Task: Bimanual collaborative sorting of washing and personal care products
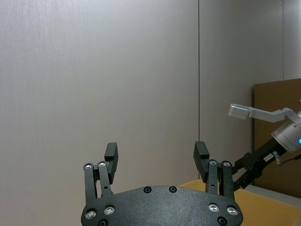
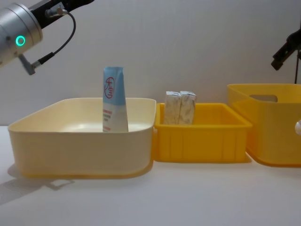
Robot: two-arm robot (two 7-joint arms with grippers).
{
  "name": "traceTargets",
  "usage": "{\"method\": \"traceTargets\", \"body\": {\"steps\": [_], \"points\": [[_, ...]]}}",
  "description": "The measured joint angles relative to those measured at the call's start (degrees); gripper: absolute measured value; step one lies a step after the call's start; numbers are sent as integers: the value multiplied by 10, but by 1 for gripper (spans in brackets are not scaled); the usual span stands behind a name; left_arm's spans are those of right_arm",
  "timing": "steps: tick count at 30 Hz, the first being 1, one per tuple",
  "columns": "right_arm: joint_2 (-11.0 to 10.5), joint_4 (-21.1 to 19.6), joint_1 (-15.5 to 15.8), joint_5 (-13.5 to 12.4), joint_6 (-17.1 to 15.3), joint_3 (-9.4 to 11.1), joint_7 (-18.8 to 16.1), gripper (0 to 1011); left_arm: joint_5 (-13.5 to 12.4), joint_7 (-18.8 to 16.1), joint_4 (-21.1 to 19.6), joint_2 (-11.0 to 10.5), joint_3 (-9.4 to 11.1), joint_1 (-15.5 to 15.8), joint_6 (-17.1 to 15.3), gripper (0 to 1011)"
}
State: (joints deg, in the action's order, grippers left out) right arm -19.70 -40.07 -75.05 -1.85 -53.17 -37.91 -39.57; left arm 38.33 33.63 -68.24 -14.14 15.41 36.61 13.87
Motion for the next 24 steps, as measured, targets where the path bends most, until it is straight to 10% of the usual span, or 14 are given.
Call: {"method": "traceTargets", "body": {"steps": [24], "points": [[2,5,-3,1,2,-1,-1,1001,0,0,0,0,0,0,0,1001]]}}
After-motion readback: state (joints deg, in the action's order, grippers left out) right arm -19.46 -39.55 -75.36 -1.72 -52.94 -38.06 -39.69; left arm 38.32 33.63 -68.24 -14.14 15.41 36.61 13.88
